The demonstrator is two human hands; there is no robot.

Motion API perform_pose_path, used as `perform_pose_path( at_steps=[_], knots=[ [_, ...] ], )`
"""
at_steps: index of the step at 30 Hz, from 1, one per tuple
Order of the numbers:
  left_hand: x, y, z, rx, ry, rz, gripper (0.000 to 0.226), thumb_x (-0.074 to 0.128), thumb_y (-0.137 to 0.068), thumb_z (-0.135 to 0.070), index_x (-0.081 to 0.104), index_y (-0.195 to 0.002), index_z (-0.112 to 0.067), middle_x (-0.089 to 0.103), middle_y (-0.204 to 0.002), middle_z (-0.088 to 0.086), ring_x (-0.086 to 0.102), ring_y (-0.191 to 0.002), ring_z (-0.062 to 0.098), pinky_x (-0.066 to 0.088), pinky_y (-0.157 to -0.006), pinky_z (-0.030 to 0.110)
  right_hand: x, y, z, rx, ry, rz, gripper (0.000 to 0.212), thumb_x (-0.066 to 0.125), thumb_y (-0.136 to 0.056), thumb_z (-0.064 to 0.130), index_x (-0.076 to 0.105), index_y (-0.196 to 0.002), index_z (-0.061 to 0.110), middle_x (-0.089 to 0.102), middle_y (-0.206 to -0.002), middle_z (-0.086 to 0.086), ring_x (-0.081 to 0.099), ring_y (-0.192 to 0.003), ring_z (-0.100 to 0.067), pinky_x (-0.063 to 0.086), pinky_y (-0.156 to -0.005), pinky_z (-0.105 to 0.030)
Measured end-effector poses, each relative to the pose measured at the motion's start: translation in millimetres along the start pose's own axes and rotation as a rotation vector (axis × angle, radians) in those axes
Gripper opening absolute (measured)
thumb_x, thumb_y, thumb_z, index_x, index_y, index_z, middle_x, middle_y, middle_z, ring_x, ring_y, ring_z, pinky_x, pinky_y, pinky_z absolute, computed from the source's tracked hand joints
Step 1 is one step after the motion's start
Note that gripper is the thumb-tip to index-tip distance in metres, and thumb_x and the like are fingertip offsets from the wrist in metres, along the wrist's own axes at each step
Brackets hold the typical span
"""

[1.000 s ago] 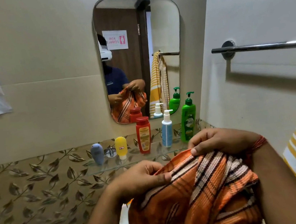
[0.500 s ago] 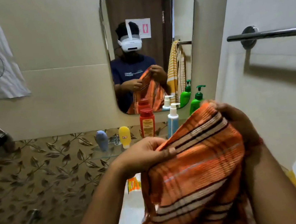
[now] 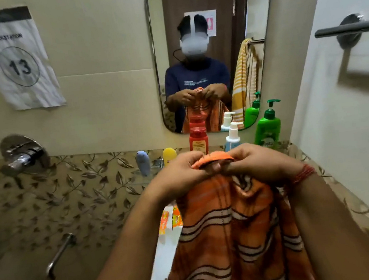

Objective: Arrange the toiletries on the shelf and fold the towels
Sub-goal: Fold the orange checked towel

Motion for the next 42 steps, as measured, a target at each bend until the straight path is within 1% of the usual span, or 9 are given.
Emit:
perform_pose_path(
  at_steps=[6, 9, 15, 20, 26, 31, 35, 38, 42],
  knots=[
    [-45, 35, 38, -0.184, -0.083, 0.227, 0.015, 0.063, -0.095, -0.04, 0.074, -0.103, -0.032, 0.075, -0.104, -0.001, 0.073, -0.098, 0.019, 0.058, -0.093, 0.045, -19, 16, -20, 0.068, -0.366, -0.128, 0.02, 0.059, -0.092, 0.009, 0.078, -0.09, 0.003, 0.077, -0.087, -0.014, 0.072, -0.081, -0.024, 0.059, -0.07, -0.025],
    [-59, 33, 37, -0.149, -0.019, 0.115, 0.023, 0.061, -0.096, -0.042, 0.071, -0.114, -0.032, 0.074, -0.111, -0.002, 0.071, -0.105, 0.016, 0.056, -0.095, 0.04, -15, 14, -17, 0.086, -0.379, -0.14, 0.022, 0.054, -0.094, 0.003, 0.075, -0.088, 0.0, 0.076, -0.082, -0.011, 0.071, -0.076, -0.019, 0.056, -0.064, -0.021],
    [-45, 13, 24, 0.052, 0.119, -0.167, 0.006, 0.059, -0.098, -0.036, 0.063, -0.102, -0.038, 0.066, -0.095, -0.017, 0.062, -0.093, 0.005, 0.047, -0.081, 0.024, 4, 1, 3, 0.087, -0.344, -0.133, 0.024, 0.06, -0.094, 0.019, 0.075, -0.1, 0.001, 0.076, -0.097, -0.018, 0.071, -0.097, -0.035, 0.055, -0.092, -0.04],
    [-25, 8, 8, 0.095, -0.121, -0.039, 0.053, 0.074, -0.085, -0.045, 0.049, -0.131, -0.039, 0.057, -0.111, -0.011, 0.06, -0.099, 0.004, 0.05, -0.076, 0.016, 10, -2, 16, 0.117, -0.253, -0.118, 0.046, 0.056, -0.096, 0.035, 0.071, -0.092, -0.008, 0.072, -0.087, -0.028, 0.063, -0.074, -0.034, 0.053, -0.076, -0.037],
    [-19, -5, 26, 0.126, -0.359, -0.084, 0.031, 0.05, -0.084, 0.0, 0.066, -0.094, -0.024, 0.063, -0.088, -0.011, 0.06, -0.088, 0.013, 0.046, -0.07, 0.023, 8, -2, 15, 0.146, -0.243, -0.123, 0.042, 0.057, -0.096, 0.034, 0.073, -0.09, -0.005, 0.075, -0.089, -0.022, 0.071, -0.085, -0.04, 0.056, -0.087, -0.044],
    [-36, -3, 51, 0.009, -0.098, -0.376, 0.038, 0.043, -0.088, 0.004, 0.065, -0.078, -0.025, 0.068, -0.078, -0.008, 0.063, -0.079, 0.007, 0.045, -0.065, 0.021, -4, 5, 12, 0.144, -0.293, -0.185, 0.038, 0.054, -0.097, 0.033, 0.075, -0.084, 0.005, 0.077, -0.087, -0.014, 0.073, -0.087, -0.031, 0.056, -0.078, -0.035],
    [-32, -1, 33, 0.021, 0.354, -0.365, 0.019, 0.051, -0.103, -0.03, 0.068, -0.098, -0.022, 0.074, -0.09, -0.003, 0.07, -0.091, 0.014, 0.053, -0.077, 0.028, -2, 3, 15, 0.131, -0.252, -0.202, 0.035, 0.053, -0.097, 0.036, 0.076, -0.082, 0.014, 0.078, -0.082, -0.006, 0.074, -0.078, -0.018, 0.052, -0.067, -0.021],
    [-24, -9, 23, 0.117, 0.186, -0.231, 0.037, 0.066, -0.084, -0.062, 0.065, -0.109, -0.035, 0.072, -0.107, -0.005, 0.069, -0.104, 0.014, 0.059, -0.089, 0.041, 4, -8, 23, 0.113, -0.155, -0.209, 0.032, 0.056, -0.095, 0.04, 0.077, -0.094, 0.015, 0.078, -0.088, -0.004, 0.073, -0.087, -0.02, 0.057, -0.083, -0.034],
    [-10, -21, 14, 0.132, 0.13, -0.003, 0.076, 0.079, -0.074, -0.057, 0.044, -0.141, -0.048, 0.056, -0.143, -0.005, 0.057, -0.128, 0.011, 0.052, -0.104, 0.039, 10, -16, 33, -0.004, -0.166, -0.181, 0.018, 0.061, -0.095, 0.034, 0.072, -0.103, 0.023, 0.076, -0.098, -0.001, 0.072, -0.094, -0.017, 0.057, -0.09, -0.042]
  ],
)
Point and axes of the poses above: each hand's wrist, its own y-axis away from the middle knuckle, its own x-axis out of the palm, z = x × y, the point moved 2 cm from there along -y, towards the middle knuckle
